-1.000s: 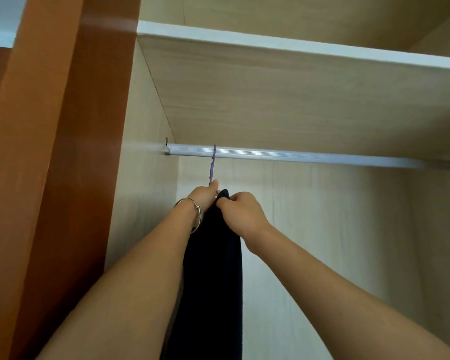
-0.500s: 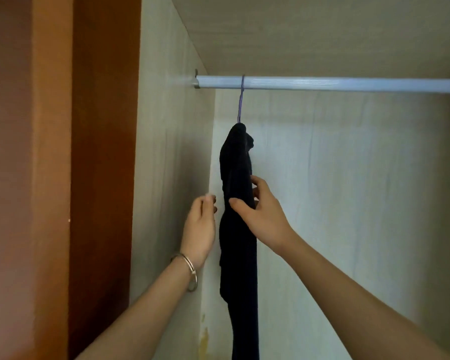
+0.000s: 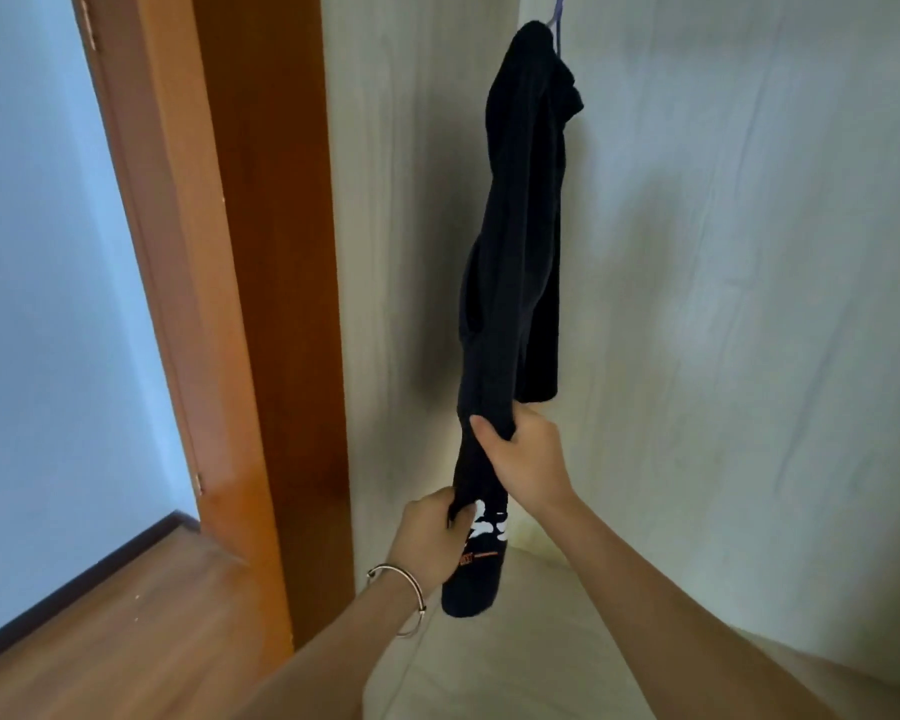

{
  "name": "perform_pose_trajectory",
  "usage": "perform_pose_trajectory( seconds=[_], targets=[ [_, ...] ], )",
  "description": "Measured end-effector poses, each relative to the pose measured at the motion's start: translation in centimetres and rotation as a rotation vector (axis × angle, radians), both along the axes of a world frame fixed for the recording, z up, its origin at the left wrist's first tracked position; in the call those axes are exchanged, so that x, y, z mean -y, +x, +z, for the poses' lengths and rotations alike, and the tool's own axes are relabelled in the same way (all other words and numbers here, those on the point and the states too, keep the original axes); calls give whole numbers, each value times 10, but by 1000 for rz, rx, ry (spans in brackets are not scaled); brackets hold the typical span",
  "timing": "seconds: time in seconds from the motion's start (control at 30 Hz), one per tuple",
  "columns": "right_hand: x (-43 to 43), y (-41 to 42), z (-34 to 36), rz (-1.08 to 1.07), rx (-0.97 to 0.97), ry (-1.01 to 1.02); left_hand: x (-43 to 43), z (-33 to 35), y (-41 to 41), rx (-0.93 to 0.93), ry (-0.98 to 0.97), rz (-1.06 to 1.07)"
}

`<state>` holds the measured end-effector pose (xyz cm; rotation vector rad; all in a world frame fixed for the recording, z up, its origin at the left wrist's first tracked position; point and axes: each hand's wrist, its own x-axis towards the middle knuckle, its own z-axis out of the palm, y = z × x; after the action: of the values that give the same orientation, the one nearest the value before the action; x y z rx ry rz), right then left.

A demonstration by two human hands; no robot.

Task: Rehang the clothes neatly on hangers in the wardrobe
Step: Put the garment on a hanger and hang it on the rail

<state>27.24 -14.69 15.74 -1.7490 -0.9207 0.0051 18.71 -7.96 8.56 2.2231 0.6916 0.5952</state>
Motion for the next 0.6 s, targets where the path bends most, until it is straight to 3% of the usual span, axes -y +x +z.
perform_pose_trajectory(
  seconds=[0.13, 0.3, 0.47, 0.6],
  targets=[
    [-1, -10, -51, 20, -79, -168, -3, -22, -19, -80, 5, 85],
    [5, -31, -124, 54, -193, -369, 4, -74, -75, -173, -174, 59],
    [19, -60, -222, 277, -309, -934, -1, -147, -178, -389, -372, 112],
    [17, -96, -274, 479, -471, -1262, -8, -214, -295, -546, -547, 341]
  ],
)
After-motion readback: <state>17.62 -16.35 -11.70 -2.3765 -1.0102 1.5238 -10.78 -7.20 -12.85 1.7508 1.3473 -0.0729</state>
